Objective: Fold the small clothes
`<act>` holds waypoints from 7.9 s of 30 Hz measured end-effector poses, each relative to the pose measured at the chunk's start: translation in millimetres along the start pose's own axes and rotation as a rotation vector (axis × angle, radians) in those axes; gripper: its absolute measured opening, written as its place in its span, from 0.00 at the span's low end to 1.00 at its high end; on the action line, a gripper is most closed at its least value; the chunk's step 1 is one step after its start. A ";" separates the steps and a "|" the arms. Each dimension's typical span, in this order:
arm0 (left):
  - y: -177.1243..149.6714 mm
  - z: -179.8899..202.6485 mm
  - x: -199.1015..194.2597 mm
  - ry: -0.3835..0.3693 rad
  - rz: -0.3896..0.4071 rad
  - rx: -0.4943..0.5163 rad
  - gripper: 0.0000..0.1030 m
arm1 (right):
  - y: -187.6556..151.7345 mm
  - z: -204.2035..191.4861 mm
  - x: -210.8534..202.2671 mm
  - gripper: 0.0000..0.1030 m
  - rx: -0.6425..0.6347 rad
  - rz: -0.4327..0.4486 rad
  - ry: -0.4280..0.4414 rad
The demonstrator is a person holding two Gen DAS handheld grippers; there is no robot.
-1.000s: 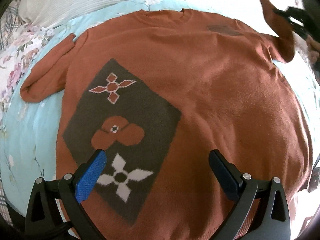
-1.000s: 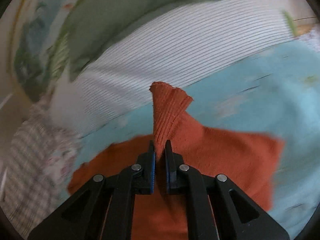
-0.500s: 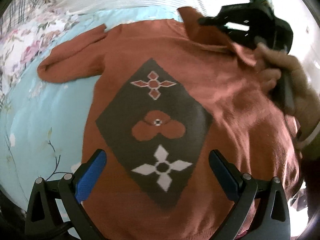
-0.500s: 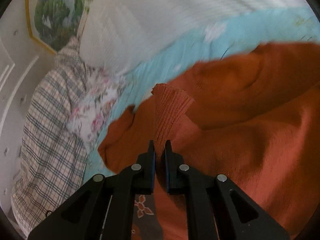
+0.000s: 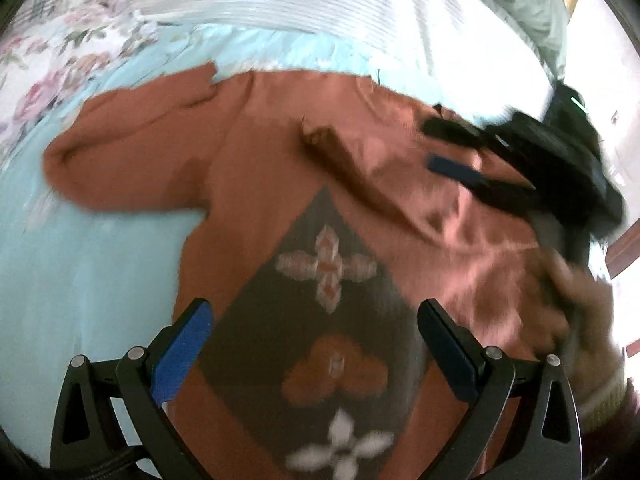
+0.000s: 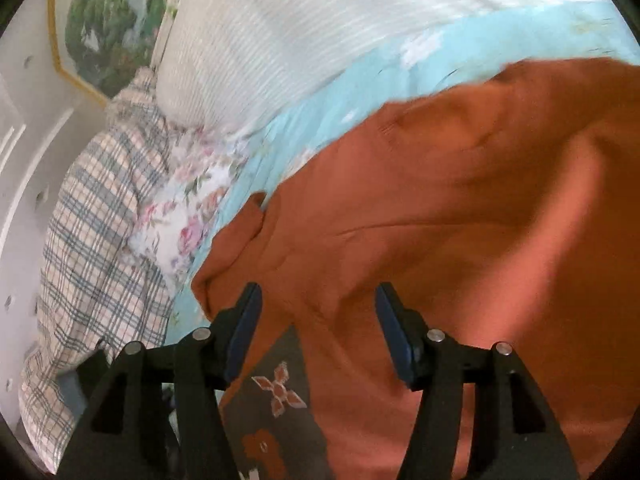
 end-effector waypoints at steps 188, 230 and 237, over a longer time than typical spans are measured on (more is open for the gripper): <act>47.1 -82.6 54.3 0.201 0.114 -0.110 0.57 | 32.9 66.6 -130.4 0.06 -0.055 0.155 -0.164; 6.0 -80.6 1.3 0.103 0.118 -0.129 0.60 | -77.5 57.6 -233.1 1.00 -0.018 0.345 -0.461; -46.6 -62.5 -34.2 0.033 0.056 -0.020 0.62 | -129.4 41.2 -272.3 1.00 -0.044 0.426 -0.465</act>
Point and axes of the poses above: each gripper's, at about its wrist camera, not at the fingertips, and x roughly the way its jaws point, z to its right, y to its top, the point moved 3 cm from there along x, roughly the way its jaws point
